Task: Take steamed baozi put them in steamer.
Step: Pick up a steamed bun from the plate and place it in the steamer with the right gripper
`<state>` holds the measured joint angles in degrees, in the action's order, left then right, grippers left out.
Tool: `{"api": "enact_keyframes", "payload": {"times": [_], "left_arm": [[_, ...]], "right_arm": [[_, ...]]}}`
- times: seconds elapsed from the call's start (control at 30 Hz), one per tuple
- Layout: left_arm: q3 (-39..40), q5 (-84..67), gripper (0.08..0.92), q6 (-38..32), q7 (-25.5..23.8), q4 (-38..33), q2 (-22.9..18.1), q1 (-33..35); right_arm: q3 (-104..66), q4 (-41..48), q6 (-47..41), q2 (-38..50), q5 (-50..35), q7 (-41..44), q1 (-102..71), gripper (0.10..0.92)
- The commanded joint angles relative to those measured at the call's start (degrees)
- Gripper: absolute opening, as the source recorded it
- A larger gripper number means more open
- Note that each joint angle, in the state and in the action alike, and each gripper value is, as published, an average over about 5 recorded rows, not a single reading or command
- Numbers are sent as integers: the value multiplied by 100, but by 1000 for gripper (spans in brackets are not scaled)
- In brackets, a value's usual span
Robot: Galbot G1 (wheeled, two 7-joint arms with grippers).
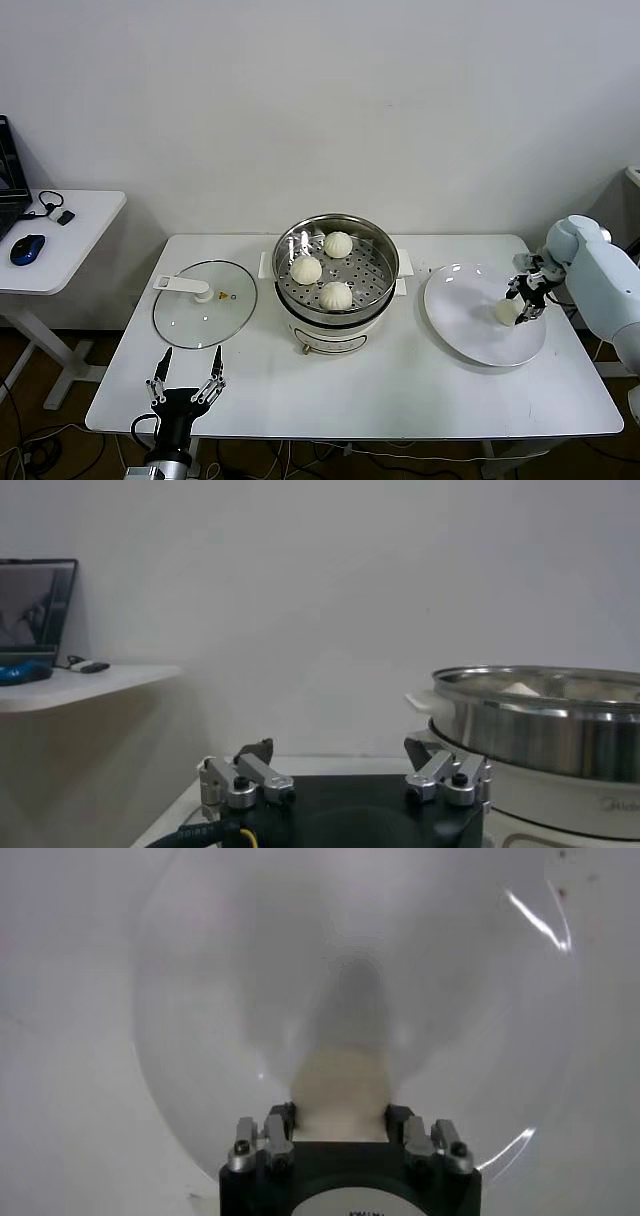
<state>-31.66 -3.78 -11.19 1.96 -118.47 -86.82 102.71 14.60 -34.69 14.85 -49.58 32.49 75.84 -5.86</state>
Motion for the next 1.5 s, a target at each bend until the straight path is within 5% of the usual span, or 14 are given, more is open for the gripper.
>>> {"api": "enact_keyframes", "payload": {"times": [0.03, 0.7, 1.5], "left_arm": [[31, 1, 823, -6, 5, -11, -7, -11], [275, 86, 823, -44, 5, -49, -41, -61], [221, 95, 823, -23, 12, -82, -49, -91]], "right_arm": [[1503, -996, -612, 561, -1932, 169, 597, 594], [4741, -2391, -1986, 705, -5248, 168, 3519, 577], [5662, -1892, -2594, -1368, -6346, -154, 3883, 577]]}}
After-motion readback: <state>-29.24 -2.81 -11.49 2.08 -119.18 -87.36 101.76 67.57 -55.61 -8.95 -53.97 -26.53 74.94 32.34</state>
